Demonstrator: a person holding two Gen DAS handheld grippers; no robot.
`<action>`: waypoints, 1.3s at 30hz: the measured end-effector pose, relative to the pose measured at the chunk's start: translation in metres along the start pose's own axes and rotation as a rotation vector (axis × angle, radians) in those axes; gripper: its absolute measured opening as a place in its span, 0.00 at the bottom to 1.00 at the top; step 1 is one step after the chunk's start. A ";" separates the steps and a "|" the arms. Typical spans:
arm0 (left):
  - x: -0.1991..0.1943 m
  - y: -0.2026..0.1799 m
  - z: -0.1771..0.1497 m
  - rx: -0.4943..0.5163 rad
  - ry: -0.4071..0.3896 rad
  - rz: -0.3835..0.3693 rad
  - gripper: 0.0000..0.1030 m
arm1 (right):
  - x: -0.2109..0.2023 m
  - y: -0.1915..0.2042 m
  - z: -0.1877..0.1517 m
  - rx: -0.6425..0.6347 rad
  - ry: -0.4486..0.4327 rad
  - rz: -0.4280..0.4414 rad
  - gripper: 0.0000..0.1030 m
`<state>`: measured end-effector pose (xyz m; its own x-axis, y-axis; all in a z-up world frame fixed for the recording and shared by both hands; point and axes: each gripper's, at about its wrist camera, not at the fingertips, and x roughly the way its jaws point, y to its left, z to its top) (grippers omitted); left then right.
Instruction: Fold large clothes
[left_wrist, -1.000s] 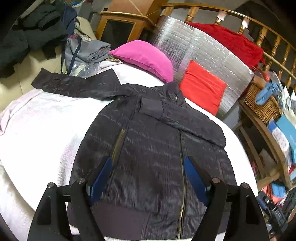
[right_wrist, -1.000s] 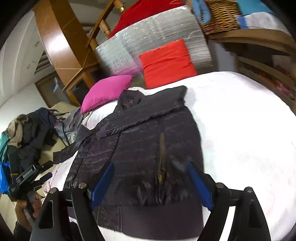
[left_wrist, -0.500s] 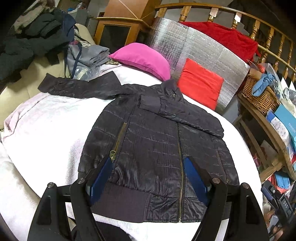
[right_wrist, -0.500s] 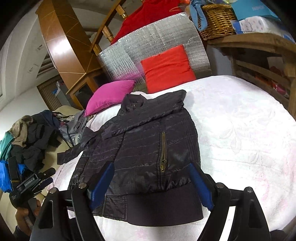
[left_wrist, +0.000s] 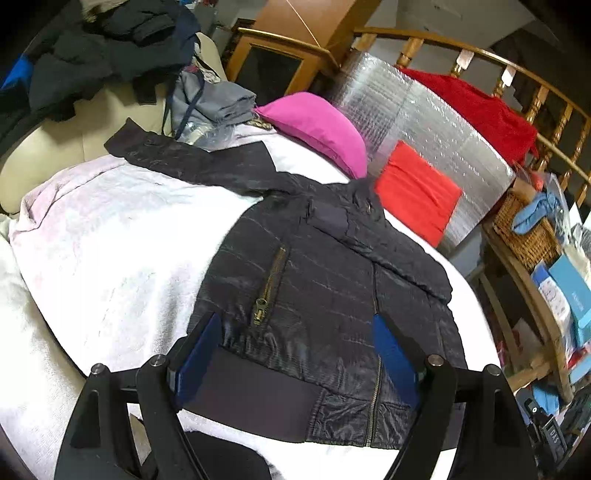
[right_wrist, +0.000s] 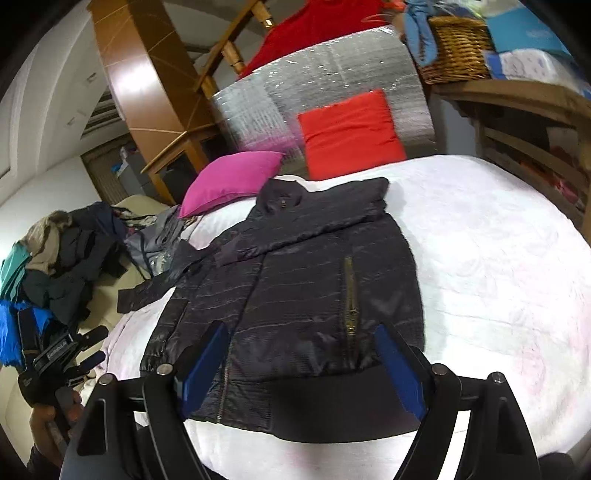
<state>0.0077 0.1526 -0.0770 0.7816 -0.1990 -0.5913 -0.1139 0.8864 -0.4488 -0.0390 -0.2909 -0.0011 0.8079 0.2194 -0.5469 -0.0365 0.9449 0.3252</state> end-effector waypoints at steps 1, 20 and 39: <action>0.001 0.003 0.000 -0.005 0.000 0.004 0.82 | 0.004 0.003 -0.001 -0.012 0.012 -0.008 0.82; 0.011 0.038 0.005 -0.118 0.018 0.003 0.82 | 0.019 0.021 -0.004 -0.043 0.045 -0.009 0.82; 0.005 0.023 0.007 -0.088 0.002 -0.001 0.82 | 0.008 0.008 0.002 0.000 0.002 0.007 0.82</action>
<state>0.0130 0.1744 -0.0856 0.7802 -0.2005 -0.5926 -0.1673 0.8459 -0.5065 -0.0316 -0.2820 -0.0019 0.8063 0.2262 -0.5465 -0.0420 0.9435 0.3286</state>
